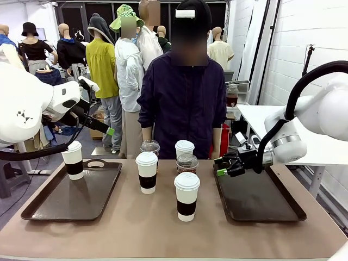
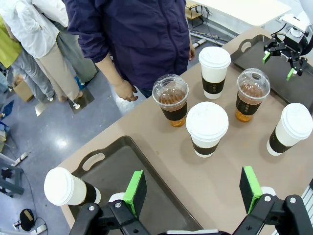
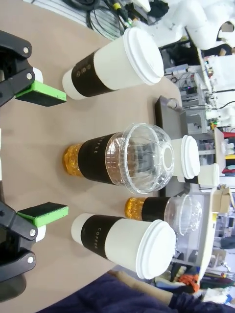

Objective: Distribute the coffee onto the tray.
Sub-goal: Pick up one iced Americano and place it on the right Handle tray.

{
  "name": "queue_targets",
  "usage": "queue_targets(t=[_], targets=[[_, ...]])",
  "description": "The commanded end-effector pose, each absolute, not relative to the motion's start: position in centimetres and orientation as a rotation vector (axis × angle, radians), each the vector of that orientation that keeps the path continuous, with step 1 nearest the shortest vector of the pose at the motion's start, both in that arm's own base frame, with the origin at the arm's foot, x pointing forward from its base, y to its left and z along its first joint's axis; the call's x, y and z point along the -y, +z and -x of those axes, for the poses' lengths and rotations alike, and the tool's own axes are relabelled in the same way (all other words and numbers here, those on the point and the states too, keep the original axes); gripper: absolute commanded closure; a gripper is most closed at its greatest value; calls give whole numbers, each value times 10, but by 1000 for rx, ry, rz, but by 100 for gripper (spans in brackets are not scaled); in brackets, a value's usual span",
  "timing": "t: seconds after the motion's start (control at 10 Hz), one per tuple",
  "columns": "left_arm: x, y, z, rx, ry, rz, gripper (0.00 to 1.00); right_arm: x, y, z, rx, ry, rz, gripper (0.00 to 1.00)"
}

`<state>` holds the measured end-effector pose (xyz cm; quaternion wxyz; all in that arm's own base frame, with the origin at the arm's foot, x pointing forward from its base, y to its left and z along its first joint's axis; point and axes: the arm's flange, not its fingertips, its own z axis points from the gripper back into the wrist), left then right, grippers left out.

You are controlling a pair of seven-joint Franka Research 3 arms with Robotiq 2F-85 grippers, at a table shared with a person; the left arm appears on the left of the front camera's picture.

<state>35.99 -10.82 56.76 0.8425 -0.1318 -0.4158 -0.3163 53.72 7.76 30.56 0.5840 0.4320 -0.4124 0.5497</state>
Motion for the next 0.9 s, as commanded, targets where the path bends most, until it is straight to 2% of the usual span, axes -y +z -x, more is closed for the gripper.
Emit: queue_targets(t=[0.0, 0.8], targets=[[107, 567, -361, 878, -667, 281, 0, -94, 286, -545, 1031, 1249, -1050, 0], [107, 567, -361, 878, -667, 281, 0, -134, 251, -552, 1044, 1214, -1087, 0]])
